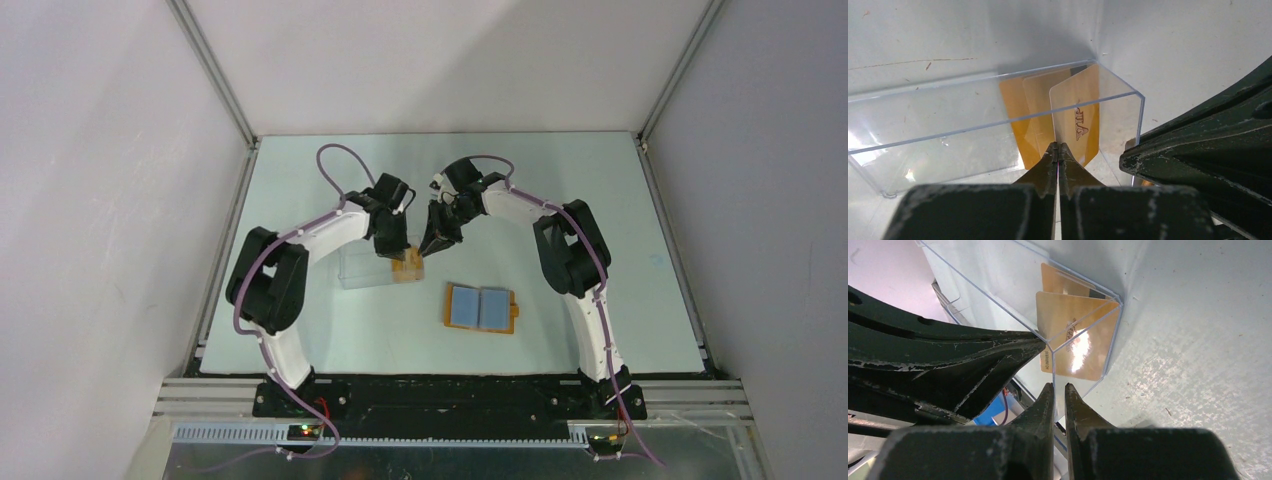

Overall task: Put the credit cards into the card holder
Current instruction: Pick up the credit card from the storage box.

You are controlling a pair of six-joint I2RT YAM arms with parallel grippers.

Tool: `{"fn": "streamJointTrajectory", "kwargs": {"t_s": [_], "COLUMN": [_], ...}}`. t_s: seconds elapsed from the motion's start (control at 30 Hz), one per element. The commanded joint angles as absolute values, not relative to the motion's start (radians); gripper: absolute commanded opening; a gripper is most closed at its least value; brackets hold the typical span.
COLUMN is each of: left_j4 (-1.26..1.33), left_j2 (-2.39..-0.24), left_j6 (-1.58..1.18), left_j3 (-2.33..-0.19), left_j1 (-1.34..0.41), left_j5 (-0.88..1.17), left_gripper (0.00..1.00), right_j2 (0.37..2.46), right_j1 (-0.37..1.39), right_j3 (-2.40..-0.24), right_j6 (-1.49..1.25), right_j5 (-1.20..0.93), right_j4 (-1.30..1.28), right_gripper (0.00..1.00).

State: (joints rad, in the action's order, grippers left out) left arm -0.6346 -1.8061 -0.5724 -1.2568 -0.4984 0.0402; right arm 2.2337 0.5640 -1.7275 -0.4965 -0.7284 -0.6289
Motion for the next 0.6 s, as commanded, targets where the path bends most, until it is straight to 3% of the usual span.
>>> {"fn": "streamJointTrajectory", "kwargs": {"t_s": [0.0, 0.3, 0.57], "left_j4": [-0.572, -0.554, -0.512], "left_j2": [-1.789, -1.783, -1.774], "left_j6": [-0.59, -0.619, -0.634], "left_j3": [-1.273, -1.274, -1.254], "left_j1": [-0.527, -0.531, -0.53], "left_j5": [0.11, 0.162, 0.216], "left_gripper": [0.02, 0.21, 0.21], "right_j2": [2.29, 2.288, 2.284], "right_j1": [0.58, 0.58, 0.579], "right_j3": [-1.69, -1.687, -1.686], "right_j6": [-0.468, -0.468, -0.468], "right_j5": [-0.678, -0.678, -0.677], "right_j4": [-0.667, -0.666, -0.664], "right_gripper": [0.04, 0.04, 0.04]}}
